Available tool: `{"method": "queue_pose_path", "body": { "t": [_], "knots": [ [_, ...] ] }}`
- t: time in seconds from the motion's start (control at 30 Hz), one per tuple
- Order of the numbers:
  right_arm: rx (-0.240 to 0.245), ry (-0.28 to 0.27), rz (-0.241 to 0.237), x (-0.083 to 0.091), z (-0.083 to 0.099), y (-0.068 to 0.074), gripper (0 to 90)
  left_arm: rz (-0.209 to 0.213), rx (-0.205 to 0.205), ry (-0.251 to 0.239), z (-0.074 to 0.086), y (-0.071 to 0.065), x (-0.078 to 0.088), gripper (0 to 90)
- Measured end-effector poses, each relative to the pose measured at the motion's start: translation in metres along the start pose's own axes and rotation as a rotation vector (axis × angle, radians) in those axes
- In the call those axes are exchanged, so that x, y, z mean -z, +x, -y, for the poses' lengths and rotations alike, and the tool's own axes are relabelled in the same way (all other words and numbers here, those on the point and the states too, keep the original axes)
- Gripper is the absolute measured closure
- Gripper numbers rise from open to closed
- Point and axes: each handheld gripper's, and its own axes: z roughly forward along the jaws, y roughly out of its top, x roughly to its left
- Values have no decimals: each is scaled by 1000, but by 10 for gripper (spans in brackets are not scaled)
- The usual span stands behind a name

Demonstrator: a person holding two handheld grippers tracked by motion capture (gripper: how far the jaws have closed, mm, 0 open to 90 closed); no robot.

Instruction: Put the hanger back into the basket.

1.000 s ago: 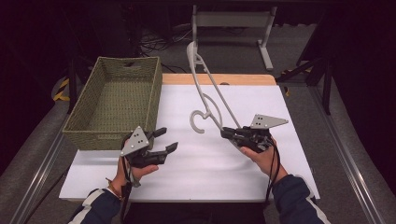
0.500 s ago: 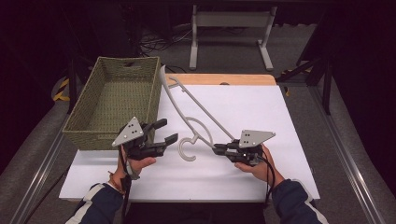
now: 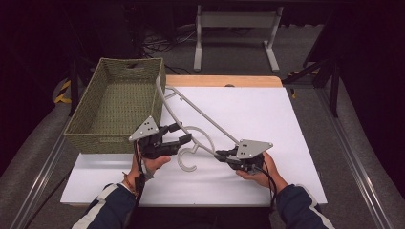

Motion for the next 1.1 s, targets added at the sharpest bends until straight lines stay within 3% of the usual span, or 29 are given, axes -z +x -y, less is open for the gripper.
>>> {"method": "queue_pose_path", "body": {
  "t": [0.13, 0.23, 0.33, 0.4, 0.63, 0.83, 1.03, 1.1],
  "knots": [
    [32, 14, 45, -2, -1, 3, 824, -2, 54, 14, 3, 0, -8, 494],
    [42, 26, 69, -4, 1, 4, 823, -8, 71, 23, 4, 1, -10, 525],
    [41, 29, 69, -5, 2, 4, 823, 11, 83, 17, 4, 1, -10, 552],
    [68, 35, 92, -6, 1, 5, 822, 35, 99, 11, 3, 1, -9, 581],
    [134, 50, 173, -9, 0, 11, 821, 55, 95, 2, -3, -4, -9, 656],
    [254, 91, 290, -12, -4, 22, 816, 57, 76, -16, -6, -9, -10, 688],
    [269, 100, 325, -13, -4, 23, 817, 26, 86, -18, -6, -9, -13, 677],
    [272, 102, 328, -14, -4, 23, 815, 43, 91, -19, -6, -9, -12, 683]
  ]
}}
